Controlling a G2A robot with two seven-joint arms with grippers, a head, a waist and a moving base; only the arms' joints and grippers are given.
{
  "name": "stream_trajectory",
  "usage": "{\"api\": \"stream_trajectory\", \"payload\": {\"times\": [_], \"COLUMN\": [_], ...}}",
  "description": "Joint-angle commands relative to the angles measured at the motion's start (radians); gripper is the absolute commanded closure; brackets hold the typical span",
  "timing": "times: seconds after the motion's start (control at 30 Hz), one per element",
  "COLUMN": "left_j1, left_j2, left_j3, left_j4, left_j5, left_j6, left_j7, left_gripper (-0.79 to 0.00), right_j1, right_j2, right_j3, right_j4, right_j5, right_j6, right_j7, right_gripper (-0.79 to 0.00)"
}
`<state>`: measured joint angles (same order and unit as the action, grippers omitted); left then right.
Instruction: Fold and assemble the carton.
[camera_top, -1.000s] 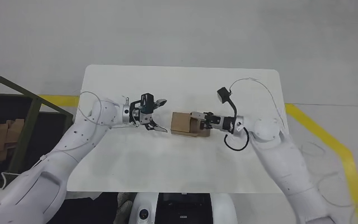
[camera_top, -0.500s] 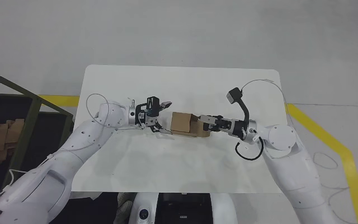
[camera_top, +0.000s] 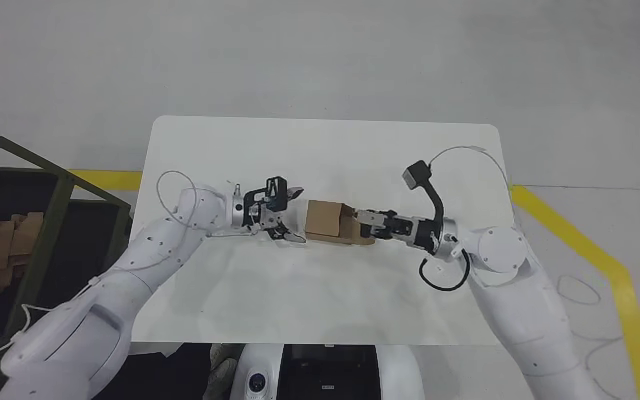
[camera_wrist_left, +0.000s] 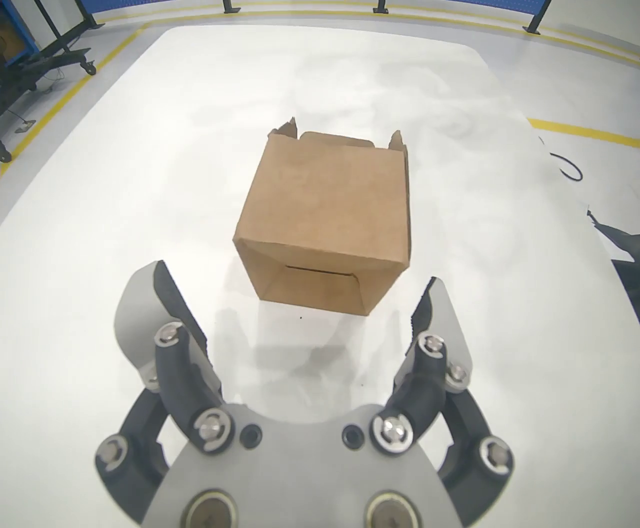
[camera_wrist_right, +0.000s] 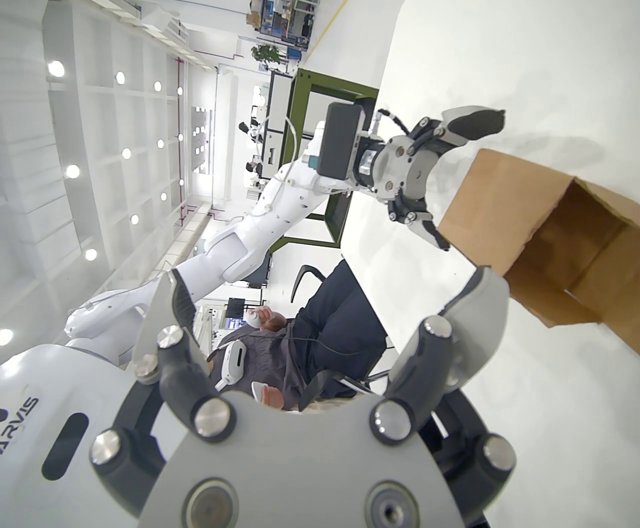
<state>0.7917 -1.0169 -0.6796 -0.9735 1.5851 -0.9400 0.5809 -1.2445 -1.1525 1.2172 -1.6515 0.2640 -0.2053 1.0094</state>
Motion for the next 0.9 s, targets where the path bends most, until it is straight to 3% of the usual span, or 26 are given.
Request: {"api": "stream_trajectory", "payload": {"times": [0.0, 0.3, 0.7, 0.73, 0.77, 0.83, 0.87], "left_j1": [-0.008, -0.060, -0.134, -0.139, -0.144, -0.152, -0.154], "left_j2": [-0.006, -0.035, -0.081, -0.085, -0.089, -0.096, -0.100], "left_j3": [0.012, 0.074, 0.150, 0.155, 0.160, 0.169, 0.173], "left_j4": [0.002, 0.069, 0.178, 0.186, 0.195, 0.210, 0.217], "left_j5": [0.016, 0.125, 0.204, 0.207, 0.210, 0.213, 0.210], "left_j6": [-0.002, 0.021, 0.012, 0.011, 0.010, 0.015, 0.018], "left_j7": [0.012, 0.158, 0.288, 0.296, 0.305, 0.314, 0.317], "left_gripper": [-0.785, -0.785, -0.785, -0.785, -0.785, -0.785, -0.785], "right_j1": [-0.006, -0.046, -0.037, -0.036, -0.035, -0.036, -0.036], "right_j2": [0.002, 0.013, 0.010, 0.010, 0.011, 0.012, 0.012], "right_j3": [0.003, 0.000, -0.069, -0.073, -0.076, -0.081, -0.082], "right_j4": [0.009, 0.022, 0.051, 0.050, 0.050, 0.045, 0.042], "right_j5": [0.001, -0.028, -0.113, -0.119, -0.126, -0.141, -0.152], "right_j6": [-0.007, -0.001, 0.048, 0.049, 0.052, 0.057, 0.062], "right_j7": [0.004, 0.035, -0.025, -0.027, -0.028, -0.032, -0.035], "right_gripper": [-0.785, -0.785, -0.785, -0.711, -0.471, -0.194, 0.000]}}
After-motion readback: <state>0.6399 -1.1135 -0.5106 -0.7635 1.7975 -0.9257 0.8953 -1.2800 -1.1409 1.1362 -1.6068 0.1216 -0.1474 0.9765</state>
